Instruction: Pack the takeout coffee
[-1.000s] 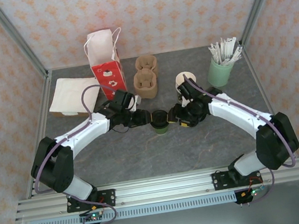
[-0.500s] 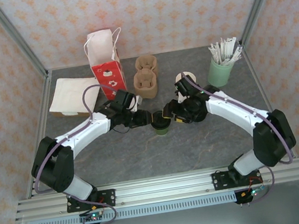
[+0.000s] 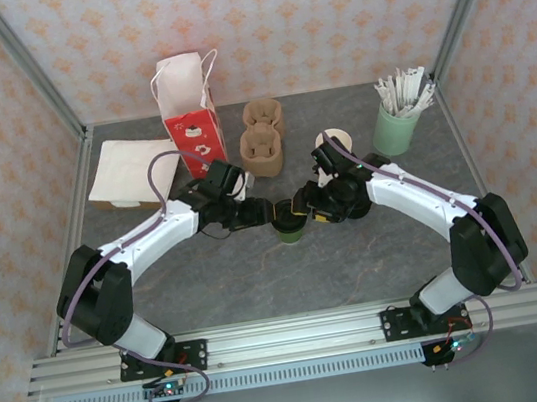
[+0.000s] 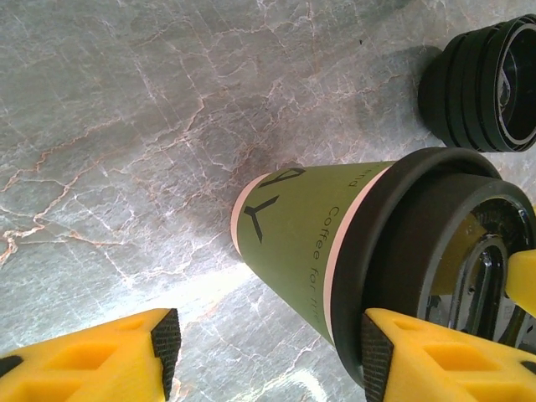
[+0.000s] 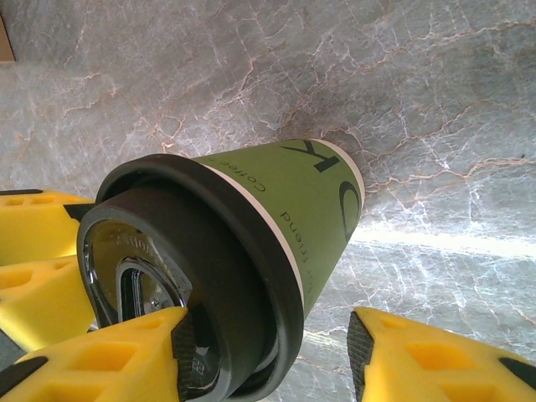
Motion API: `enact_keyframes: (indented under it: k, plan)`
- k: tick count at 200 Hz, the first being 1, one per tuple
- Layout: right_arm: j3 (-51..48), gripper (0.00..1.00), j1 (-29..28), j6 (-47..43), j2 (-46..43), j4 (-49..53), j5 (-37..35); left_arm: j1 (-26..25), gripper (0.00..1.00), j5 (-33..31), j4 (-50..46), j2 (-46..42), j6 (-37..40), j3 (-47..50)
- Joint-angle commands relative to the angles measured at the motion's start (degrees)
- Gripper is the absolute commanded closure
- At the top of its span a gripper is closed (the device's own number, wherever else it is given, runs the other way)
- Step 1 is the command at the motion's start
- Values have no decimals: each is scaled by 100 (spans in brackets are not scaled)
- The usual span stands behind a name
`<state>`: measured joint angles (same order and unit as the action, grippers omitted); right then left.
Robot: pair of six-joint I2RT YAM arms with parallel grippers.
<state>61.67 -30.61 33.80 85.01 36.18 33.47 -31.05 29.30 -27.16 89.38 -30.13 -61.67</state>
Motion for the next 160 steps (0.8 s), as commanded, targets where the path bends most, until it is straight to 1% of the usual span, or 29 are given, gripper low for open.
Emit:
enact_keyframes:
  k: [1, 12, 15, 28, 97, 129, 160]
  plan:
    - [-164, 48, -31, -125, 119, 448, -368, -16, 36, -231, -300, -164, -15, -261]
    - [-164, 48, -34, -124, 118, 447, -361, 9, 35, -223, -299, -201, -18, -271]
    - [-164, 48, -33, -121, 114, 447, -360, 11, 35, -223, -292, -214, -152, -267]
    - [-155, 48, -40, -153, 120, 464, -364, 37, 33, -168, -211, -253, -229, -250]
    - [-28, 47, -36, -153, -47, 374, -422, 151, 31, 172, 279, -343, -642, -233]
    - [204, 45, -36, -164, -186, 359, -590, 160, 29, 69, 286, -444, -722, -386]
    - [439, 42, -29, -215, -237, 457, -823, 220, 25, -180, 133, -639, -665, -442]
